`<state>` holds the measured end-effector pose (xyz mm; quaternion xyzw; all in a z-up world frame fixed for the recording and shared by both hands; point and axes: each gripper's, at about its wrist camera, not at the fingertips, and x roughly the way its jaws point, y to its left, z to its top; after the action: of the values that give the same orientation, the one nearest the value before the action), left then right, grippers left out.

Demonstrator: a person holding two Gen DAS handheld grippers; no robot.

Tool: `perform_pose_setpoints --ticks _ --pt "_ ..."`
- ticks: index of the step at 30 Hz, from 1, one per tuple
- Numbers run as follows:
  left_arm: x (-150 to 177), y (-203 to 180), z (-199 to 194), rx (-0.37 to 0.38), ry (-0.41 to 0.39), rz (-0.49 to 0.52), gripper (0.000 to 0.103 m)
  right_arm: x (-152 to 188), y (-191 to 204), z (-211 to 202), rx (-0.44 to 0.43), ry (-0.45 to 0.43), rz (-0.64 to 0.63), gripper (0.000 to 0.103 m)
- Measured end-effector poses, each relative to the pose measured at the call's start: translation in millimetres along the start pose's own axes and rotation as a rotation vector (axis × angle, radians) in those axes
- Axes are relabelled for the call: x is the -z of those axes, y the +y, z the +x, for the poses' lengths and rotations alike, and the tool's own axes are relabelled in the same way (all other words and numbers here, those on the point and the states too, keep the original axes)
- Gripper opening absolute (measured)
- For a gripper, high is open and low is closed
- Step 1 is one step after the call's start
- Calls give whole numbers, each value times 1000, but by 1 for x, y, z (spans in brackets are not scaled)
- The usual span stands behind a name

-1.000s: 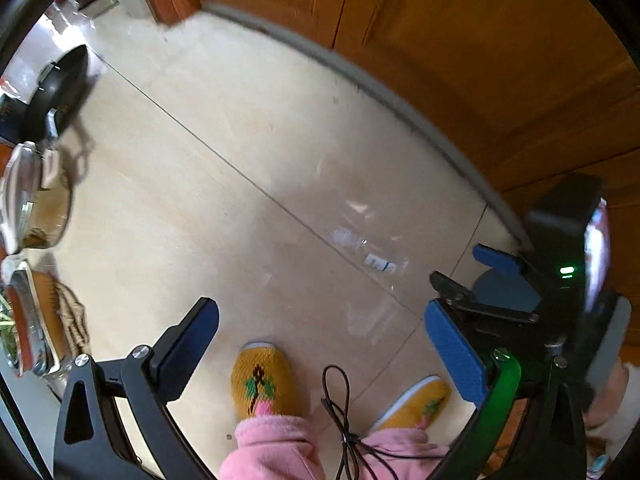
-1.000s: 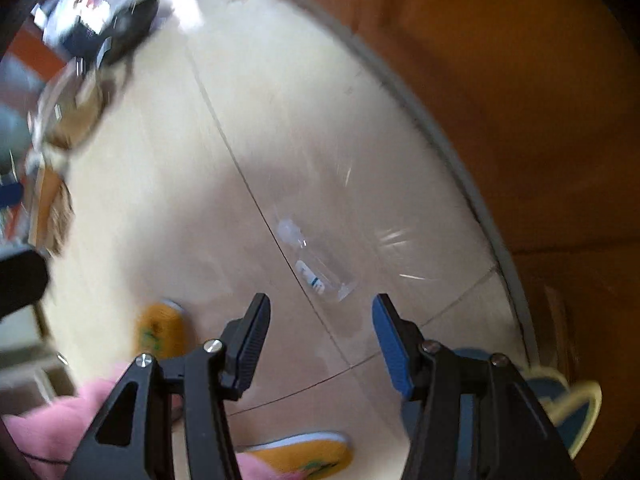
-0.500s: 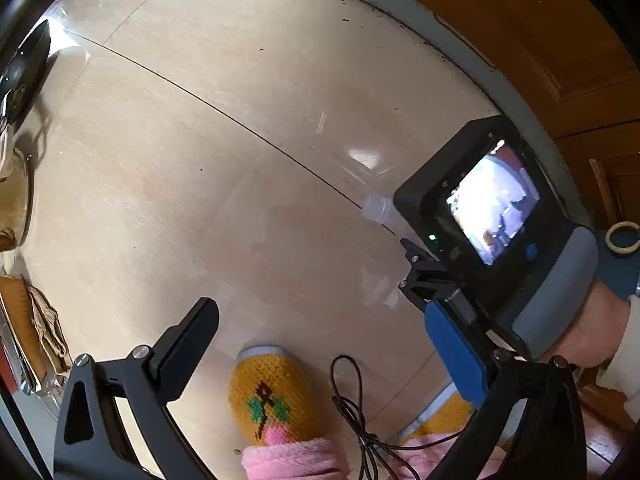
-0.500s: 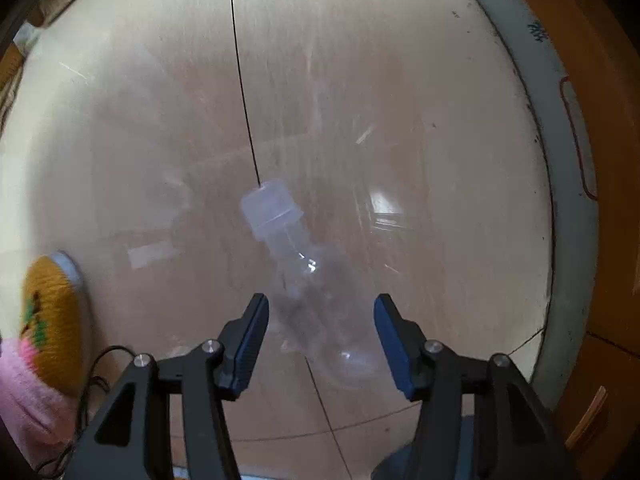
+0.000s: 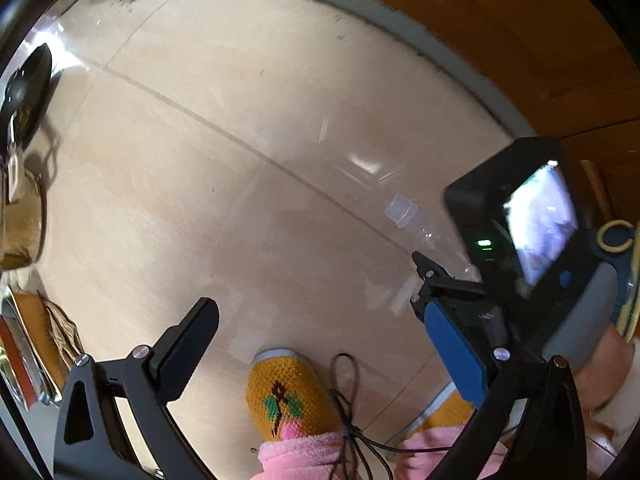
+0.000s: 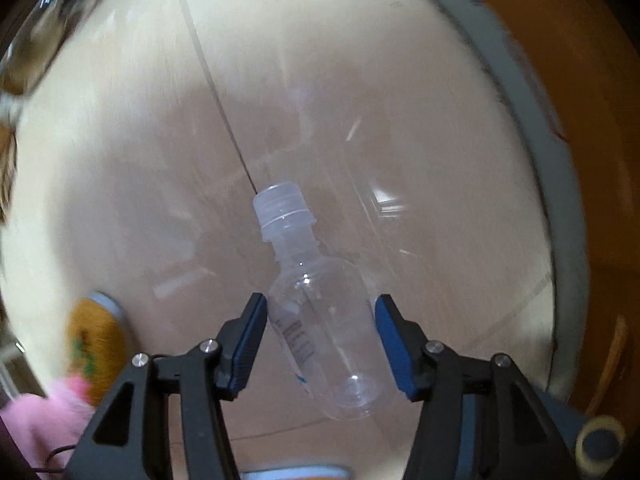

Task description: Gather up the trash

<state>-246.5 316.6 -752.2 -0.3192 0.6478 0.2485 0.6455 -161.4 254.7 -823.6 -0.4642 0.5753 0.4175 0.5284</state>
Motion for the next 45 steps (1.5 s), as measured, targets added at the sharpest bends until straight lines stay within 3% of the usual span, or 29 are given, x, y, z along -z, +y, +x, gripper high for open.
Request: perform_pose_setpoints --ticks 4,10,19,25,34,40,45 --pt "-5 -19 -45 28 -18 31 103 19 -34 -70 -62 -35 190 56" --pt "-13 -60 -144 83 -61 87 102 78 -99 -197 -133 -92 493 56" --pt "-15 -161 -282 159 -119 348 102 181 -191 -358 -49 -191 846 57" --pt "-11 -225 -336 207 -174 483 102 227 -219 -402 15 -233 1003 58" --pt "-2 -294 -385 228 -219 640 102 287 -262 -415 10 -255 1147 60" --pt "10 -315 -427 253 -242 742 102 325 -262 -466 34 -306 1230 60" --pt "27 -334 -478 237 -272 864 102 346 -248 -535 96 -319 1288 60"
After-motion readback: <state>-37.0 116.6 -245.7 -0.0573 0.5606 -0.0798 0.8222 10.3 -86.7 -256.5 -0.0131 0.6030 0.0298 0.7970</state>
